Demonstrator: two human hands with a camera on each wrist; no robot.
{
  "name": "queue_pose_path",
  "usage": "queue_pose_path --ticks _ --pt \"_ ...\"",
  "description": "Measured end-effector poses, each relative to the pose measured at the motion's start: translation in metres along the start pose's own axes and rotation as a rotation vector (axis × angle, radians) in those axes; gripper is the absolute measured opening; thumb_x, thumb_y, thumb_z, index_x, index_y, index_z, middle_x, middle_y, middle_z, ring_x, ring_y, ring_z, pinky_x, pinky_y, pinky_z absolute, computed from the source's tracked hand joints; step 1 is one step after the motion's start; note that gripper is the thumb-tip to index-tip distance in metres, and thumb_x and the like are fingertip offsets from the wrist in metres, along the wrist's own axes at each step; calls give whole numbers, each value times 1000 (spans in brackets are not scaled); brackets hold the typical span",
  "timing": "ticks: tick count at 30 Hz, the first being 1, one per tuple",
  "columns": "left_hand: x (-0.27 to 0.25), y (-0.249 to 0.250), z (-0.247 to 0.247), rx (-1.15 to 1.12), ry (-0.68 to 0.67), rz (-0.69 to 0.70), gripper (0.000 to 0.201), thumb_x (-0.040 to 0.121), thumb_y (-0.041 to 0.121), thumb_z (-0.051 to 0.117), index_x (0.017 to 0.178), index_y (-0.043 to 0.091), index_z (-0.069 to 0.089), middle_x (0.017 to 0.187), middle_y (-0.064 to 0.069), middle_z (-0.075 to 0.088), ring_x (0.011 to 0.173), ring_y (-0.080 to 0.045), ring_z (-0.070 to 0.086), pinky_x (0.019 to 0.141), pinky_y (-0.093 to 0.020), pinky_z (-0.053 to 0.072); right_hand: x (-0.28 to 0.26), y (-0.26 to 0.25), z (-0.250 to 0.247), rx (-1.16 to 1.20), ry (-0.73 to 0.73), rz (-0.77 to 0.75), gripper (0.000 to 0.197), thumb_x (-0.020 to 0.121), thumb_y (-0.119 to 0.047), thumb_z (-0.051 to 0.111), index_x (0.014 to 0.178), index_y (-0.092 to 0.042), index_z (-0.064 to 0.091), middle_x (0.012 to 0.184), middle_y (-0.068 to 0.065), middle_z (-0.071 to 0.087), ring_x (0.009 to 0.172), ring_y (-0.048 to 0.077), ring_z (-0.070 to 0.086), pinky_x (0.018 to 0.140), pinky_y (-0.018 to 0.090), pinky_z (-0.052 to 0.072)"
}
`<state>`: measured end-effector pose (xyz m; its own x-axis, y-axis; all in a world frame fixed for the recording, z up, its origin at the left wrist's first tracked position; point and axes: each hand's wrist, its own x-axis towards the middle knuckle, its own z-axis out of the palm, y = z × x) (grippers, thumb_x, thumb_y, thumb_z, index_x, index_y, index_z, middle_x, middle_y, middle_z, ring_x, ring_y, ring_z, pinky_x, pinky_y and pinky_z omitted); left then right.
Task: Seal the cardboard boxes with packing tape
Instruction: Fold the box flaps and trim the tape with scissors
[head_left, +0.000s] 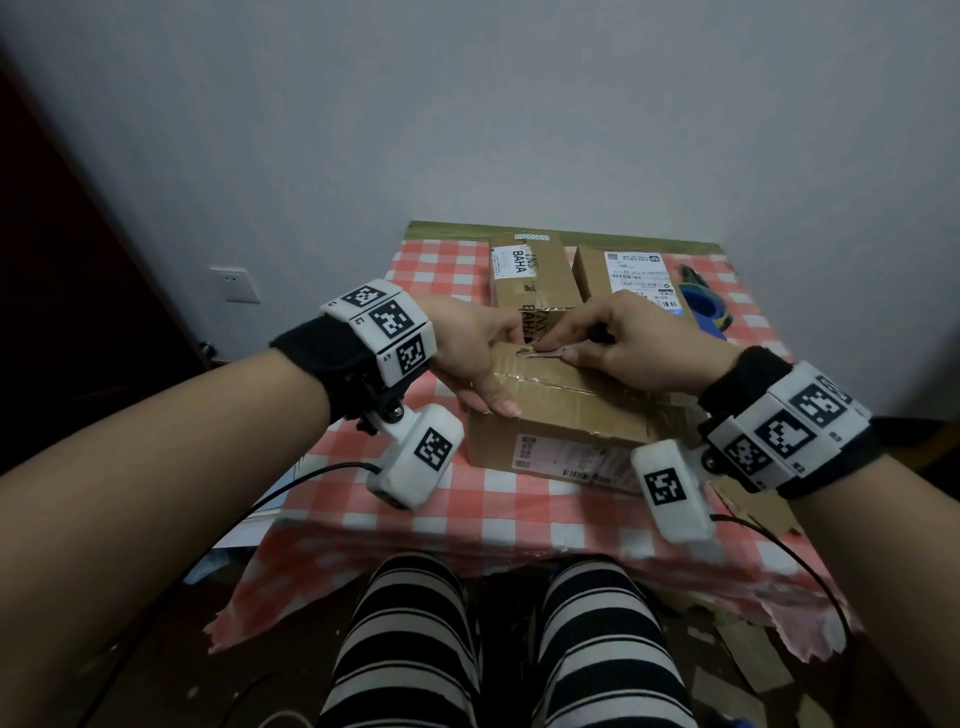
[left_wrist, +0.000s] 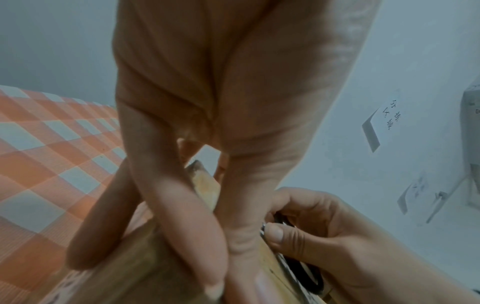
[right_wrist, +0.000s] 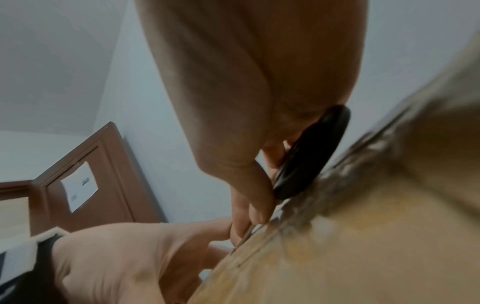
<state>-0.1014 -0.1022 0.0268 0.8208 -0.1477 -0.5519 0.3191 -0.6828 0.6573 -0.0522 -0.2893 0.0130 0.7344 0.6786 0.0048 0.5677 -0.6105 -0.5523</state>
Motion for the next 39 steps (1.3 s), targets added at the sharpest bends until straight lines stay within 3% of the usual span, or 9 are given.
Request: queue_pose_path --ticks 3,8,11,14,17,23,27,33,39 --pt "1 0 -1 -3 -1 -6 54 71 -1 78 110 15 43 102 -7 53 86 -26 64 65 -29 58 -1 5 2 33 18 -22 23 93 -14 64 107 -31 73 102 -8 72 97 7 62 84 22 49" --pt "1 2 -1 5 0 -20 55 71 -1 78 110 16 44 102 -7 53 89 -29 64 67 -31 58 -1 10 9 -6 87 -37 26 91 -20 66 101 -43 73 93 -28 64 100 5 57 97 51 45" --pt "1 2 -1 3 -5 -23 54 71 -1 78 109 16 44 103 -8 53 91 -31 64 65 -30 58 -2 10 12 -33 111 -60 31 91 -24 64 95 -55 68 93 -26 60 103 16 52 97 58 40" --pt "0 3 -1 5 -6 -30 55 71 -2 78 110 16 43 103 -9 54 91 -32 64 66 -30 57 -5 8 10 -112 154 -83 27 92 -26 65 100 -51 69 90 -18 53 101 17 44 97 50 35" --pt "0 3 -1 4 -6 -29 55 72 -3 77 110 16 42 102 -9 55 89 -31 64 65 -30 57 -8 -3 4 -392 197 -98 26 93 -25 62 105 -48 69 90 -11 47 98 15 35 86 37 23" --pt "1 3 -1 -2 -9 -26 56 71 -4 77 110 16 42 100 -9 56 84 -28 64 62 -27 58 -12 -21 1 -649 198 -189 18 89 -38 65 106 -43 70 93 -13 42 108 20 35 90 42 21" --pt "0 1 0 -1 5 -9 53 70 -2 79 105 17 43 102 -8 54 81 -25 65 60 -27 59 -7 -14 -2 -481 134 -89 25 92 -24 61 105 -45 68 94 -12 52 99 11 28 87 38 20" --pt "1 0 1 0 8 -8 53 69 -1 80 104 18 44 104 -9 53 84 -27 64 58 -26 59 -6 1 2 -180 95 -54 29 94 -19 63 102 -46 69 108 -15 62 101 10 35 92 37 21" --pt "3 -1 0 -13 7 2 50 70 -2 78 102 18 44 100 -7 53 80 -24 64 55 -24 58 -5 3 7 -114 141 -70 36 90 -15 66 92 -51 65 91 -19 58 103 19 43 99 48 30"
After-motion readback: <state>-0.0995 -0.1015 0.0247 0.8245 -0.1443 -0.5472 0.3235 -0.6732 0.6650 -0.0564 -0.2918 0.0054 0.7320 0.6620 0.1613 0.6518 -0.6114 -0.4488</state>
